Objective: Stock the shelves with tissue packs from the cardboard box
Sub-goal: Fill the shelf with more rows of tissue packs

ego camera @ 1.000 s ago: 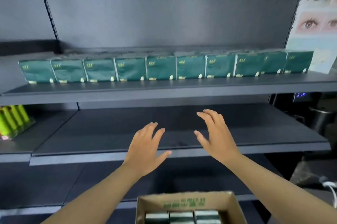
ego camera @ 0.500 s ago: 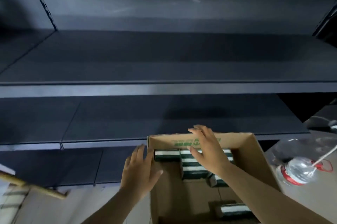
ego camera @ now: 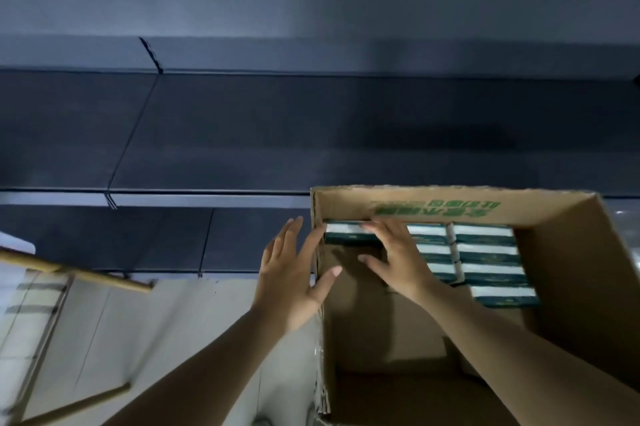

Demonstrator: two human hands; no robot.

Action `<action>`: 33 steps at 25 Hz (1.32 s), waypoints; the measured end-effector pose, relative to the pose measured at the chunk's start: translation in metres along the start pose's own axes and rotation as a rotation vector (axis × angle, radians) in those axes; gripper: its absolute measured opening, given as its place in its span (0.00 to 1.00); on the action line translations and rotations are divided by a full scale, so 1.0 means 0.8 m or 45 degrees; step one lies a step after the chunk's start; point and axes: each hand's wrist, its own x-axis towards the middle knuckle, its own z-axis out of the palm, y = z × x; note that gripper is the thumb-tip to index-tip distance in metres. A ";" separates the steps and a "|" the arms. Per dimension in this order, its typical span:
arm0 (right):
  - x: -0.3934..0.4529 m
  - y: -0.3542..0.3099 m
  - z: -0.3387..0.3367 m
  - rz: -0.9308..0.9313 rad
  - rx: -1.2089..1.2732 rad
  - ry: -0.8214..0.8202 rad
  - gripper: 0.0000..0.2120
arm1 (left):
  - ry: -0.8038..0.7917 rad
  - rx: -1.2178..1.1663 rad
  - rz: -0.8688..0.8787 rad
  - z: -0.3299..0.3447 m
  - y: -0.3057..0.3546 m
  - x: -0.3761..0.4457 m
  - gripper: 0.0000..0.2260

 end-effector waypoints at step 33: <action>-0.006 -0.008 -0.011 -0.196 0.180 0.210 0.18 | 0.079 0.106 0.033 0.002 -0.005 0.004 0.36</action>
